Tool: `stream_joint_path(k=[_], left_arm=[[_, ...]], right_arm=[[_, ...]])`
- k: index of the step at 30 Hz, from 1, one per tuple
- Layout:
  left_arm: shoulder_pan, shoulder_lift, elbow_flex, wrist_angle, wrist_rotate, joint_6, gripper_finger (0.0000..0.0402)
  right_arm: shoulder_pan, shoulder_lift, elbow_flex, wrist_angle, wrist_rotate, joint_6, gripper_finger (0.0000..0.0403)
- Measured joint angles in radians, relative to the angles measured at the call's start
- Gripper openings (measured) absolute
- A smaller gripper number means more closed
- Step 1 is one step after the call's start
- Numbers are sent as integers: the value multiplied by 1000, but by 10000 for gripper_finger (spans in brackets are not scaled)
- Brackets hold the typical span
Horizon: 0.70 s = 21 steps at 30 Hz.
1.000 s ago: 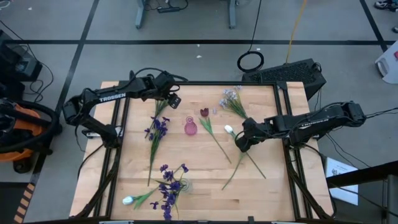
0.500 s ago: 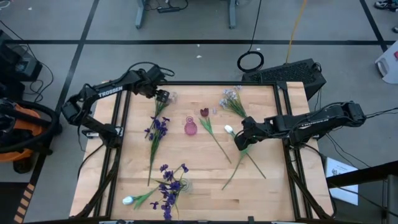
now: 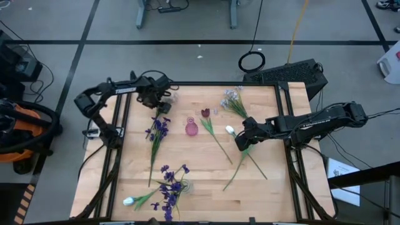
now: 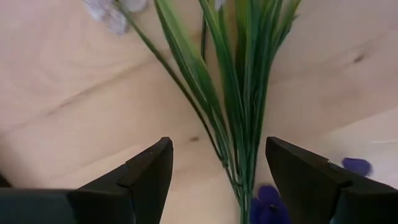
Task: Sort flowers into vase by color
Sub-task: Put the left white flowers into the pink vase
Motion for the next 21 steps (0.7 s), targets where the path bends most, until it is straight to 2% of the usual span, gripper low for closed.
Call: stream_joint_path(k=[8, 11, 14, 20, 21], left_arm=[[-16, 83, 0, 24, 11, -2, 260], [-14, 97, 2, 29, 48, -16, 236], [-12, 98, 2, 31, 62, -30, 183], [-9, 90, 2, 32, 91, -16, 33], [-11, 78, 0, 33, 95, -7, 19]], right_arm=[[0, 0, 0, 0, 0, 0, 45], [0, 0, 0, 0, 0, 0, 45], [0, 0, 0, -1, 0, -1, 45], [0, 0, 0, -1, 2, -28, 45], [0, 0, 0, -1, 5, -29, 45]])
